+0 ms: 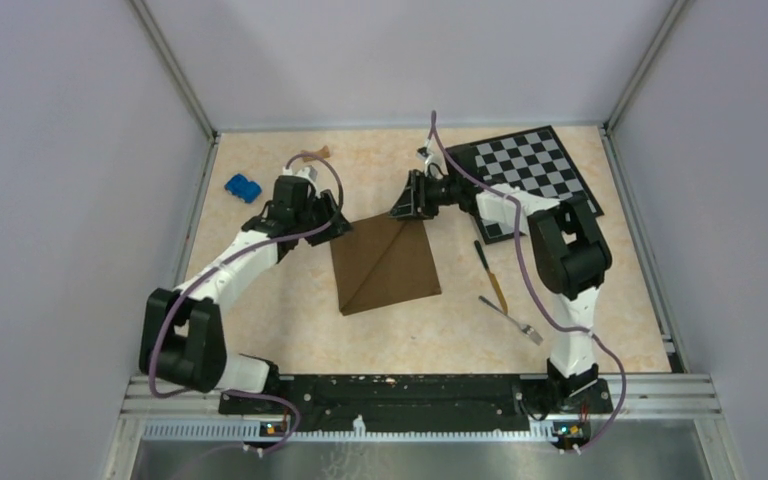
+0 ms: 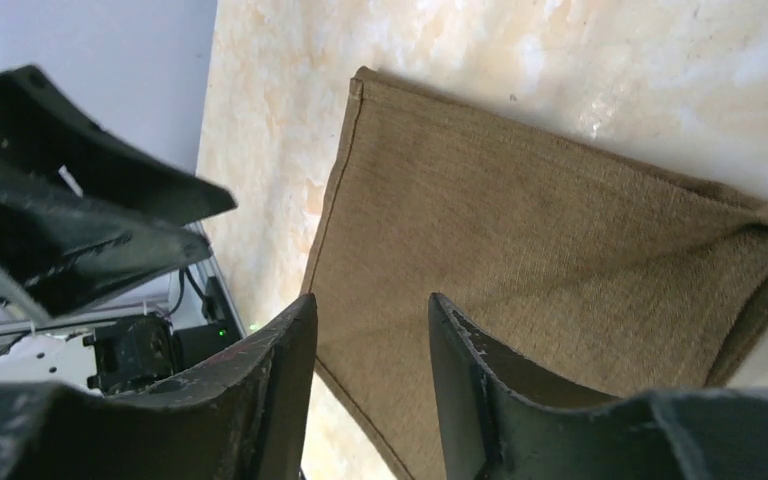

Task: Fold the napkin into a case and place the utensils inside
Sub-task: Fold the top corner of the square-folded napkin at the center of the board, then smooth out the upper triangle-folded napkin at the center of the board.

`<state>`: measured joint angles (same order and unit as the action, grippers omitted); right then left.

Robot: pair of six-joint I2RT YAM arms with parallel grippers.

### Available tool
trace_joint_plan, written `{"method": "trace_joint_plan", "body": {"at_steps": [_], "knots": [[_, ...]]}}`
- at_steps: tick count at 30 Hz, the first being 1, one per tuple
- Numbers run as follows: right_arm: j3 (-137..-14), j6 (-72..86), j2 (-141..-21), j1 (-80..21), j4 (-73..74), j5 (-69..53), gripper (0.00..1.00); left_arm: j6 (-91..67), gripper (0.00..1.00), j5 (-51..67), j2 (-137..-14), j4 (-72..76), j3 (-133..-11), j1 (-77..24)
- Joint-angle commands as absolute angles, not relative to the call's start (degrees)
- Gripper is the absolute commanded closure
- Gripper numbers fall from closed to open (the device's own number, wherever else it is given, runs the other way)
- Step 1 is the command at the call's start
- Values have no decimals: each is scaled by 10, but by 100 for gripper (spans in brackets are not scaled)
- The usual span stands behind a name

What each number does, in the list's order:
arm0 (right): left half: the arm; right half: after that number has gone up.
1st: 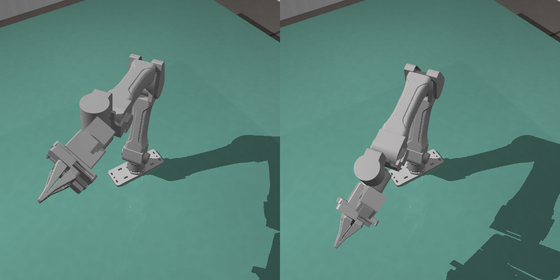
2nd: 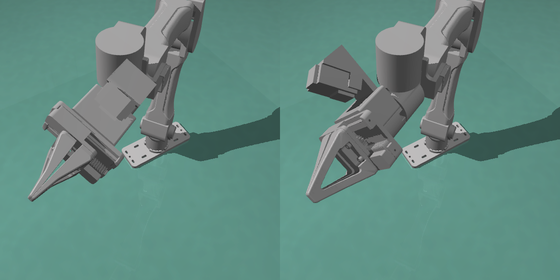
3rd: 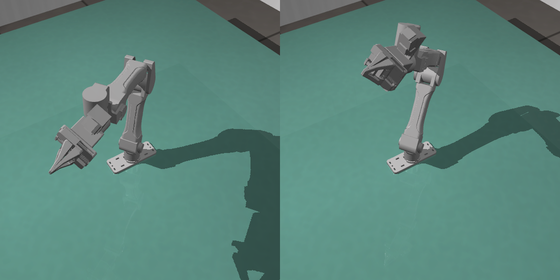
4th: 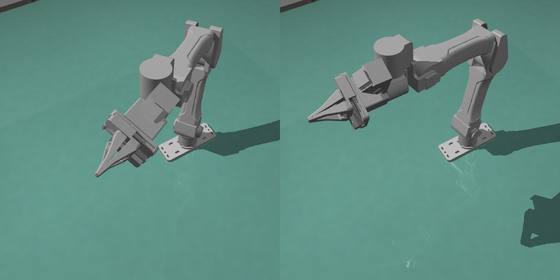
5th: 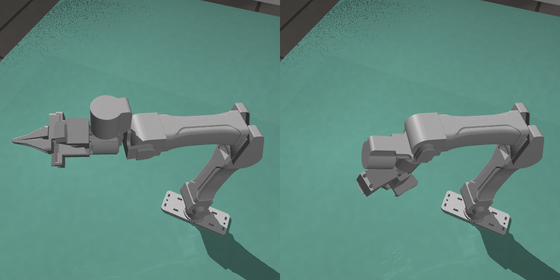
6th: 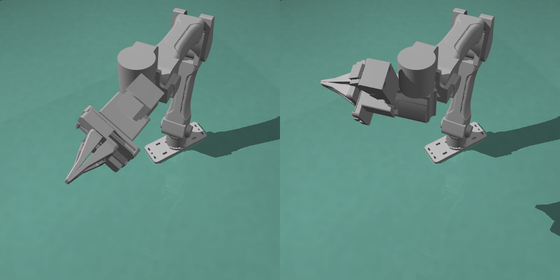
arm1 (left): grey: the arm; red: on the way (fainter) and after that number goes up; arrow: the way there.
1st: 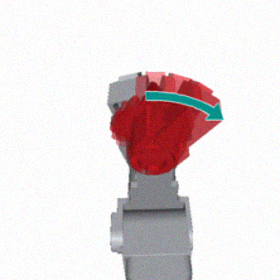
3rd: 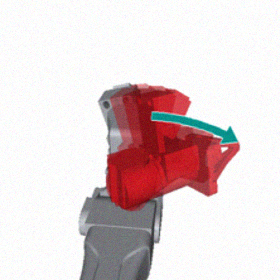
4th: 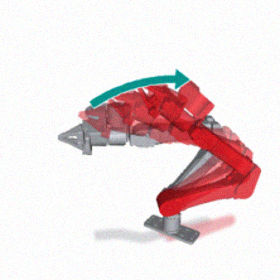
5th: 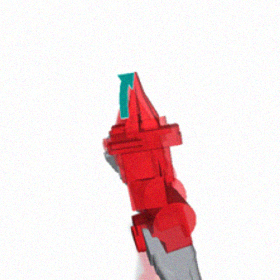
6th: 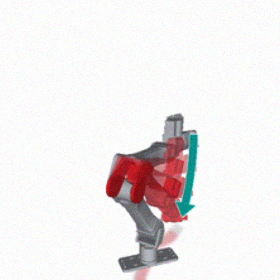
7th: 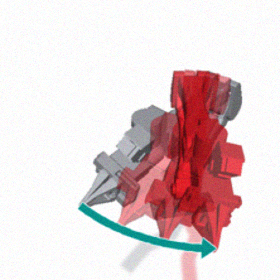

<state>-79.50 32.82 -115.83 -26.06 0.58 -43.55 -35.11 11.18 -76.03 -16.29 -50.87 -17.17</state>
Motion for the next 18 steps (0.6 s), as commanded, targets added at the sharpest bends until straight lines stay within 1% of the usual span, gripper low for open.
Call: {"method": "trace_joint_plan", "body": {"at_steps": [1,3,5,10,18], "knots": [[-809,344,-1182,-266,-67,-444,58,-325,48,169,-848,-120,-562,-140],[-812,353,-1197,-259,-81,-446,63,-329,50,182,-886,-101,-579,-138],[-814,358,-1206,-252,-89,-442,65,-333,51,189,-907,-94,-585,-137],[-831,353,-1231,-241,-86,-446,65,-348,51,216,-905,-50,-531,-140],[-874,344,-1283,-244,-79,-445,64,-361,51,223,-846,-26,-426,-143]]}}
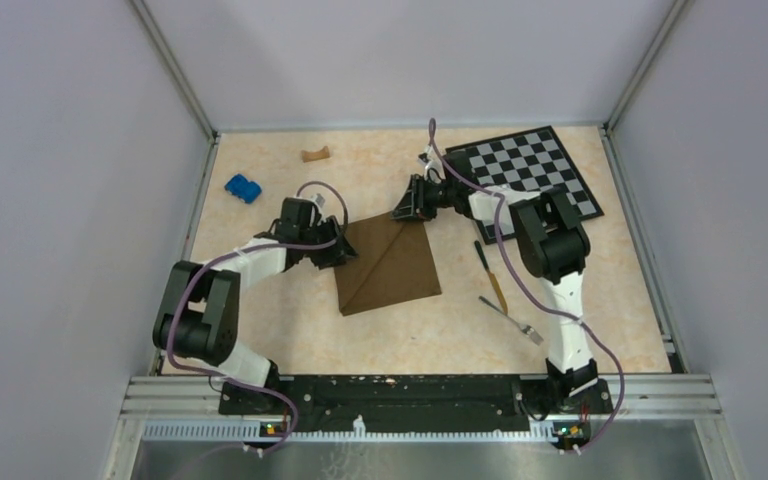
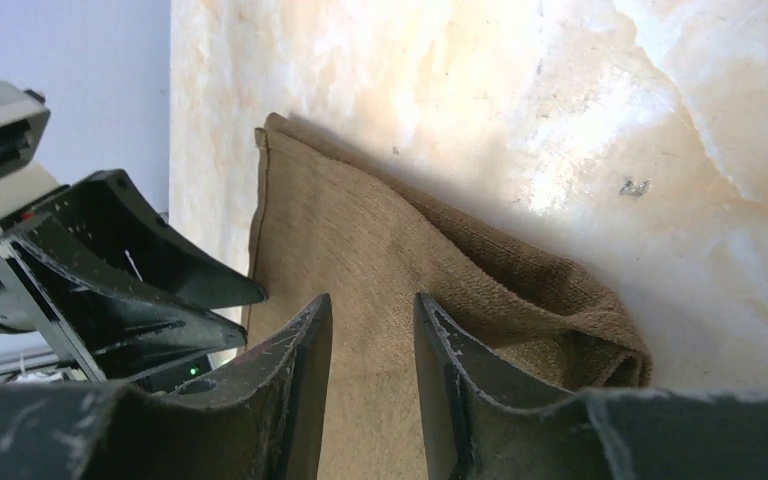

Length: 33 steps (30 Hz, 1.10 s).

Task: Fold the napkin into a case and place the utensils inside
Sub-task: Smooth out the upper triangle-folded napkin at the center of the board.

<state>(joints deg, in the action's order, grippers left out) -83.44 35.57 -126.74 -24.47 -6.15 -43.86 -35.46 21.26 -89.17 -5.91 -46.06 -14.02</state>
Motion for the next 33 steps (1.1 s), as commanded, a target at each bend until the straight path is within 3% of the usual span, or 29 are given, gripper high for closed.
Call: {"method": "trace_joint_plan", "body": {"at_steps": [1,11,18,23,29,33], "knots": [[-876,344,-1285,-245,-79,-445,64,-362,51,224,-836,-26,-416,-144],[-906,341,-1316,-261,-66,-445,64,-367,48,228,-777,-48,-409,-148],[-927,335,-1333,-271,-49,-446,64,-345,29,192,-851,-74,-523,-132],[-926,327,-1319,-272,-34,-442,64,-344,37,200,-900,-62,-565,-127],[-922,336,-1307,-271,-47,-441,63,-378,51,256,-900,5,-504,-138],[-918,341,-1331,-270,-57,-437,63,-385,51,271,-864,43,-437,-145]]}}
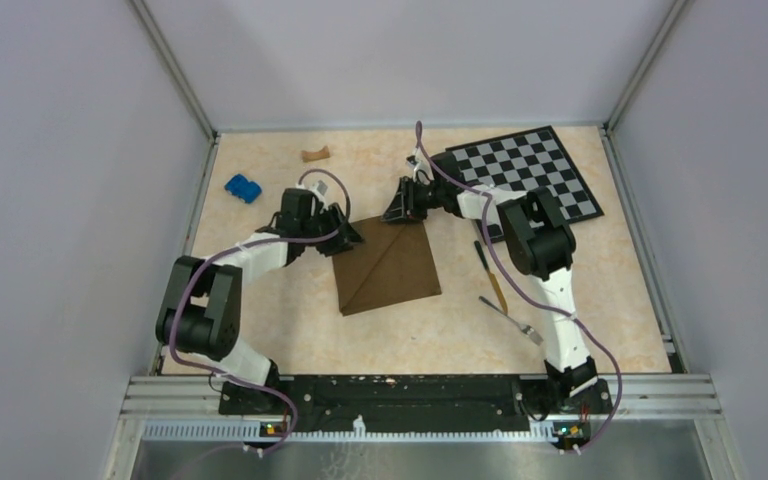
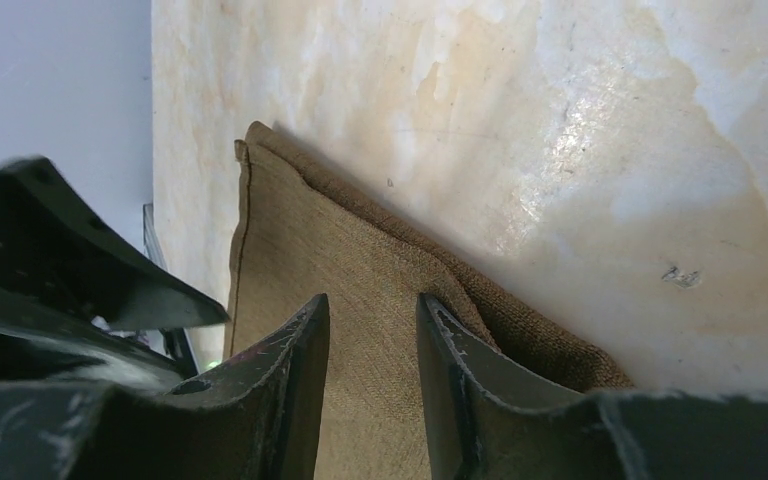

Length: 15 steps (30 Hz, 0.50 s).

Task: Fold the napkin into a case and place the utensils inside
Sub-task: Smooth out the upper triangle-folded napkin at the center of the board.

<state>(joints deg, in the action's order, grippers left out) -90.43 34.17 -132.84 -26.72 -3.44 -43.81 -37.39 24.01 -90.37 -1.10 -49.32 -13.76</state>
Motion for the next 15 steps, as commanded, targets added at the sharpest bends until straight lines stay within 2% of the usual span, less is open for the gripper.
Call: {"method": "trace_joint_plan", "body": {"at_steps": [1,9,15], "knots": [[-915,344,-1337,-270,-62,-439,63,-385,50,280,-859,52,-421,-149],[-905,345,-1356,-267,-73,-438,63,-396,56,289,-820,101,-290,-157],[-919,337,-1365,-265,-55,-434,63,-399,55,323,-764,104,-236,-157]]}}
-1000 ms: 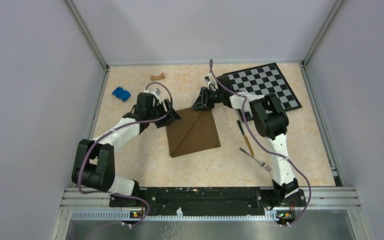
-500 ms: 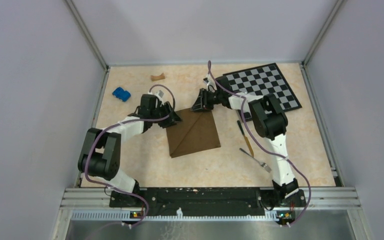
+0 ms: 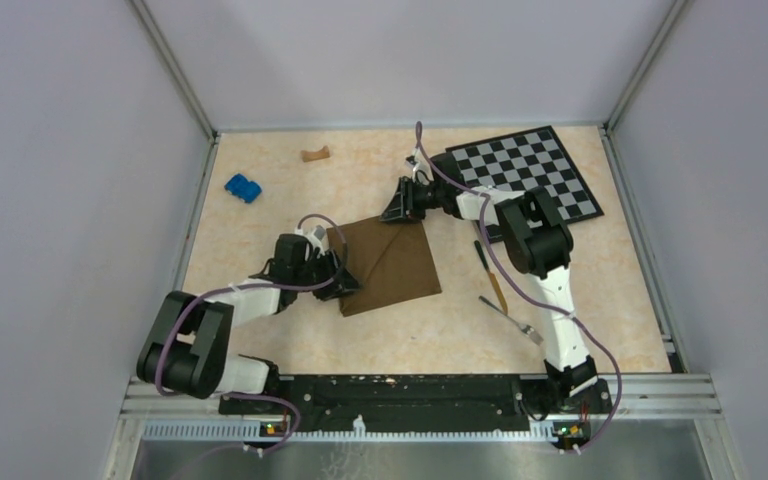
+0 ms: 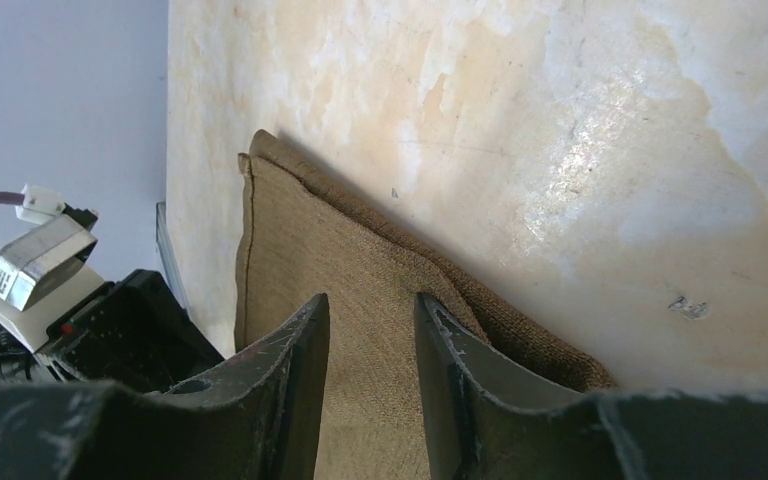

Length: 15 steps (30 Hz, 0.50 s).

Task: Fold the napkin into a case and place the utensils inside
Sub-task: Smooth out the upper triangle-folded napkin at the center of the board.

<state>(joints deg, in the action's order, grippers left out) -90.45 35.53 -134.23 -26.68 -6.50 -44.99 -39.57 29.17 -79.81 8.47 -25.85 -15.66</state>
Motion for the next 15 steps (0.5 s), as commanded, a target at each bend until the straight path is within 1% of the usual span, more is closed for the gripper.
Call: {"method": "trace_joint_plan", "body": {"at_steps": [1,4,7,11,15], "knots": [[-922,336,-1366,-265,-53,-433,63,-400,55,333,-750,98,-238,-157],[-926,334,-1363,-266,-47,-433,63,-402,53,351,-702,70,-253,-157],[-927,332,-1362,-266,-45,-432,63,-399,52,344,-681,39,-276,-157],[-926,332,-1362,-266,-44,-434,63,-405,55,331,-705,50,-269,-157],[-928,331,-1359,-266,-39,-433,62,-414,57,306,-744,86,-225,-157]]}}
